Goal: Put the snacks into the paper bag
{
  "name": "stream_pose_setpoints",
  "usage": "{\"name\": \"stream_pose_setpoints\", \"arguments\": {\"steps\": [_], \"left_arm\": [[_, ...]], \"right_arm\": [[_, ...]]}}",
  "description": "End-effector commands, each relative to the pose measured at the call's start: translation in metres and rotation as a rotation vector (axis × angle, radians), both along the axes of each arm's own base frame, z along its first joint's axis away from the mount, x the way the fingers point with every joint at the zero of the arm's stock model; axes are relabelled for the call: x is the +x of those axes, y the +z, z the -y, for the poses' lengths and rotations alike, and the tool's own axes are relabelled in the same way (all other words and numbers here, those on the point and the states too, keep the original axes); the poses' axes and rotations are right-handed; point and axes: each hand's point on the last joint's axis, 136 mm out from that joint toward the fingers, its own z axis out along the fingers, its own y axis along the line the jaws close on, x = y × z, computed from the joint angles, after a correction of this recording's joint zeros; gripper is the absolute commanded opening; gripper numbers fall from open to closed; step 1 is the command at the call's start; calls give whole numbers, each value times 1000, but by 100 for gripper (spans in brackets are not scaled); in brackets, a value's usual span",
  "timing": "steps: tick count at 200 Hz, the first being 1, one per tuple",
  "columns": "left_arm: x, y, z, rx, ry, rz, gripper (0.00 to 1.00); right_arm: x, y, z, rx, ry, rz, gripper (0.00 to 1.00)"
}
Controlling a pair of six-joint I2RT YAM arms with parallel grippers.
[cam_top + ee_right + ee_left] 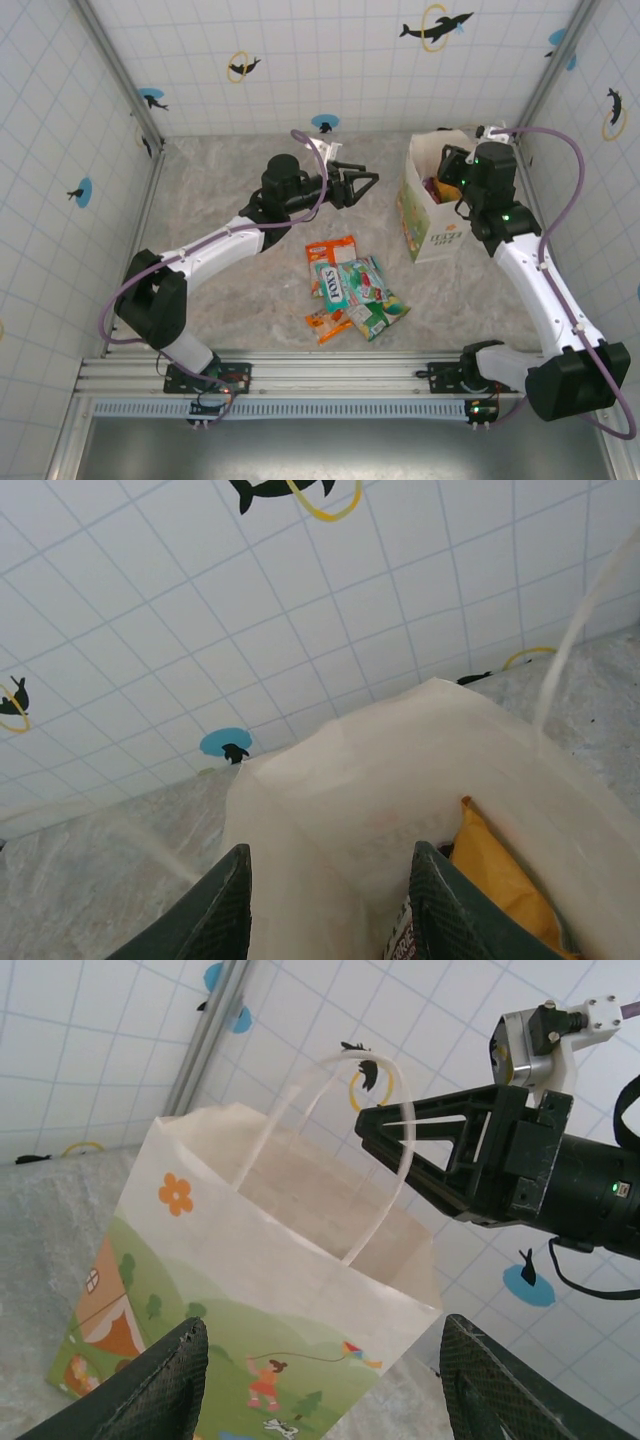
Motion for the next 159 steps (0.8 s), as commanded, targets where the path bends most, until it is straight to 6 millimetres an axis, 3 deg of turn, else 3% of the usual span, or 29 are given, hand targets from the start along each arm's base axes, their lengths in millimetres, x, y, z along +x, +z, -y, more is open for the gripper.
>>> {"name": "stream_pose_setpoints", "arguments": {"steps": [1, 37, 82, 116, 119, 159], "left_arm": [[1, 4, -2, 12, 26, 2, 63], [3, -8, -7, 67, 65, -105, 62], [-15, -48, -27, 118, 112, -370, 61], [-39, -85, -46, 151, 142, -573, 60], [-43, -96, -50, 166, 148, -599, 61], [-74, -140, -79, 186, 207, -758, 59]], "right_arm": [[-1, 15, -3, 22, 19, 33, 44], [-15, 23, -19, 41, 104, 21, 44], [-62, 18, -45, 83, 218, -27, 44], [-103, -7, -66, 149, 330, -97, 46], [-106, -10, -67, 158, 334, -102, 46], [-142, -57, -76, 207, 378, -196, 46]]}}
